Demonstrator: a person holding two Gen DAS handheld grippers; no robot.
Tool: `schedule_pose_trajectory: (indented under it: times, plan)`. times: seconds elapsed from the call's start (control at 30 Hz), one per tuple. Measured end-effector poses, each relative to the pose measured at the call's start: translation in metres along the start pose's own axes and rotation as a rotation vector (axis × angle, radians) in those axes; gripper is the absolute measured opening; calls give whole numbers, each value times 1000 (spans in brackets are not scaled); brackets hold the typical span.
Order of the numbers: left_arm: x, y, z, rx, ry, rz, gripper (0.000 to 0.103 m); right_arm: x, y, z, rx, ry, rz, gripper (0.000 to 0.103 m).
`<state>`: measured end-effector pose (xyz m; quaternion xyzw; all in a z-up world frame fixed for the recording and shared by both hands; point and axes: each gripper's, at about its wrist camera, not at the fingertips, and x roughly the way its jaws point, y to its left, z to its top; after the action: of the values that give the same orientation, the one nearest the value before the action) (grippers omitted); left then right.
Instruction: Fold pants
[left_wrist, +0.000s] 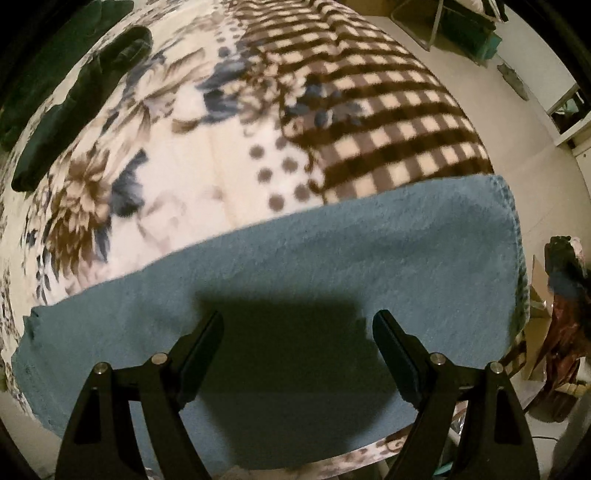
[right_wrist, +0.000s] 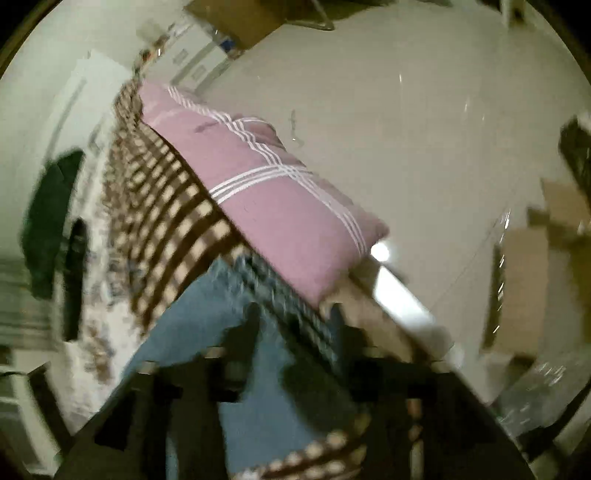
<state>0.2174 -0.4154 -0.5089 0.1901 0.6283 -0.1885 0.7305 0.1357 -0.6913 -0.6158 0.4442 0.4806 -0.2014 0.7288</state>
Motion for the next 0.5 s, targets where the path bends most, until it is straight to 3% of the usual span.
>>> schedule_pose_trajectory:
  times: [0.13, 0.23, 0.33, 0.47, 0.5]
  plan:
    - [14, 3, -26, 5, 50, -5, 82, 4, -43, -57, 197, 115, 159, 49]
    - [29, 3, -41, 2, 76, -11, 82, 30, -57, -83, 259, 150, 186, 49]
    - [41, 6, -54, -18, 84, -34, 84, 48, -67, -93, 318, 86, 283, 51]
    - [53, 7, -59, -37, 92, -86, 103, 60, -73, -94, 384, 24, 475, 51]
    - [55, 6, -59, -35, 99, -74, 103, 66, -73, -94, 401, 14, 529, 51]
